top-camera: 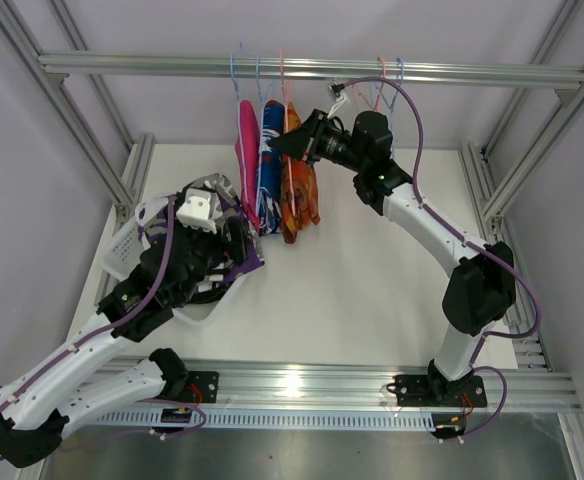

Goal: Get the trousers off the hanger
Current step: Pick up the hanger from the clothesline.

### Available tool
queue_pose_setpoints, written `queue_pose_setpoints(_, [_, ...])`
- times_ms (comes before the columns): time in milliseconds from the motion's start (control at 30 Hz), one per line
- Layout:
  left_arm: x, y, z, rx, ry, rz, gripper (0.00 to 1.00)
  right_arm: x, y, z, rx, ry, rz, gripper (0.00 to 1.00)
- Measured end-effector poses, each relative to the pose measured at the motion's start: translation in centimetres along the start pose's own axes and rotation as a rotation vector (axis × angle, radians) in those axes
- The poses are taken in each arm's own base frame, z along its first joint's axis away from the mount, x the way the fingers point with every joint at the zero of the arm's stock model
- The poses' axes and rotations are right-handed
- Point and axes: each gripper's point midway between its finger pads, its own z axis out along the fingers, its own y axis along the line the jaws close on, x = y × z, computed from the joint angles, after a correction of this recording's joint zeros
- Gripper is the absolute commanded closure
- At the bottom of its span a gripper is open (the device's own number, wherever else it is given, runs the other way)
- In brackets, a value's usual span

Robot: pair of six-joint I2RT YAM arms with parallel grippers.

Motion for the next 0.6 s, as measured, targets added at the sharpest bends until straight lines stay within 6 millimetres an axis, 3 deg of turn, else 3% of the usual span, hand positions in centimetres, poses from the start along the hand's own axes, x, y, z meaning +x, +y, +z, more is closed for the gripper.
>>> queue_pose_setpoints(400, [0.0,0.0,0.0,0.000,0.000,0.000,0.01,0.1,-0.4,0.0,0.028,0.007,-0.012,1.00])
queue_pose_setpoints(600, [0.0,0.0,0.0,0.000,0.000,0.001,0.01,-0.4,0.5,-1.0,0.033,-0.012,-0.031,1.00])
